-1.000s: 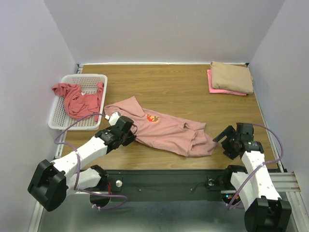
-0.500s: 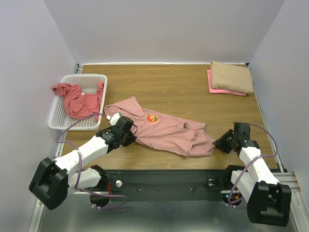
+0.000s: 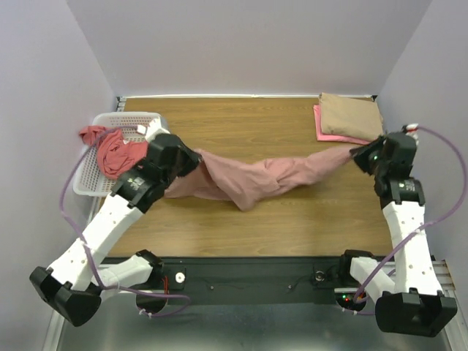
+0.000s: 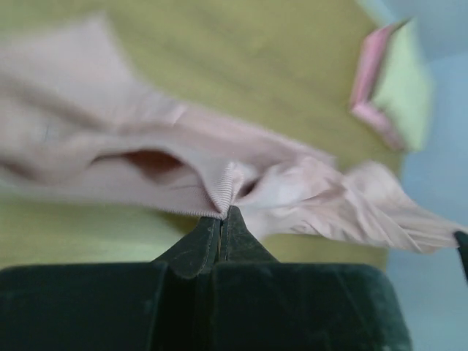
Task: Fold and stack the t-shirts
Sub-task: Flatten the tshirt out
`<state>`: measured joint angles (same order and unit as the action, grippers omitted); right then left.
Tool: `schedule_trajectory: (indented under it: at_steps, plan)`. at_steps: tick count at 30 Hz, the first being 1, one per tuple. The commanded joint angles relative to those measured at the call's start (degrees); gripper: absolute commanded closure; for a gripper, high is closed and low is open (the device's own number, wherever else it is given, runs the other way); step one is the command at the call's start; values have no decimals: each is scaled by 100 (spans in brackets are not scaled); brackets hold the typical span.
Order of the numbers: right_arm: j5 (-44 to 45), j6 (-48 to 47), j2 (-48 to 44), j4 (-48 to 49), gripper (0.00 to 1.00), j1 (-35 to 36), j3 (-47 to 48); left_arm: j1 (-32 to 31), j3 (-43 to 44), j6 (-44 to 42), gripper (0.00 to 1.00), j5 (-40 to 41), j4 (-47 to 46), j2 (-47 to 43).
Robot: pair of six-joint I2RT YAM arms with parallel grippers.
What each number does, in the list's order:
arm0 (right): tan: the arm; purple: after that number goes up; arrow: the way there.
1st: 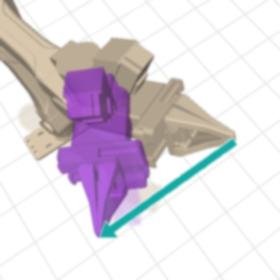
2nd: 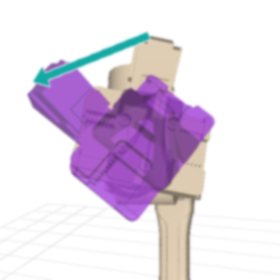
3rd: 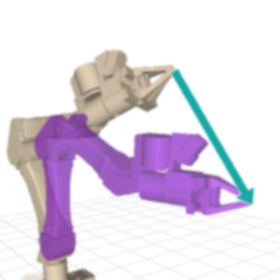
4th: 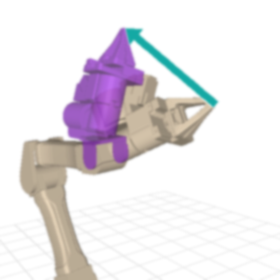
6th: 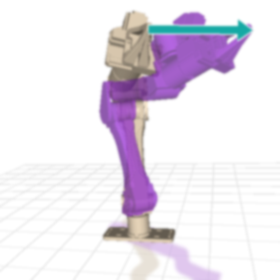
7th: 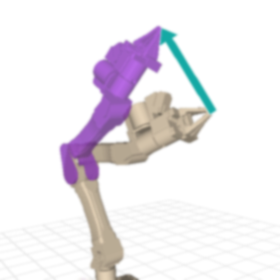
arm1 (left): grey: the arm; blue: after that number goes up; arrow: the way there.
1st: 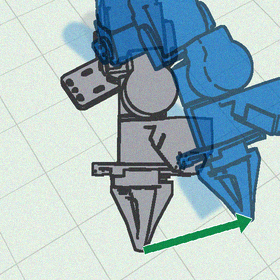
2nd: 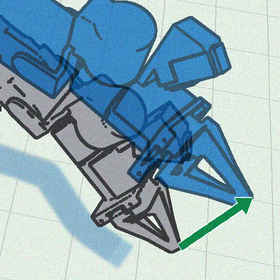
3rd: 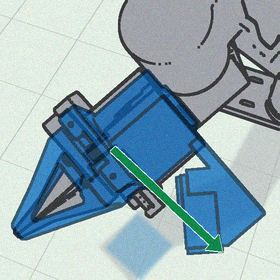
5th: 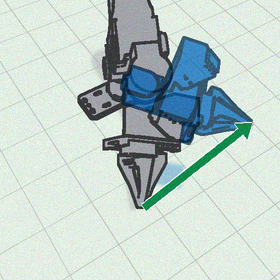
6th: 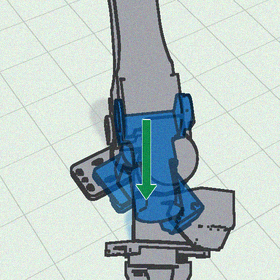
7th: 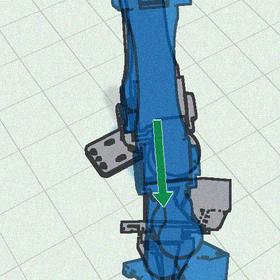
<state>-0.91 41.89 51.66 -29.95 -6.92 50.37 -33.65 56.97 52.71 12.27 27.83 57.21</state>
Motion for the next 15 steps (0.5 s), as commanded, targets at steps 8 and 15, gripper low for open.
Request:
schedule_trajectory:
  at_steps: [8, 15]
  plan:
    - [1540, -725, 318, -194, 100, -2, 3127, 385, 3774, -1069, 100, 987, 1057, 36]
    - [2121, -954, 152, -335, 100, 6, 4138, 394, 4736, -1289, 100, 1146, 1172, -157]
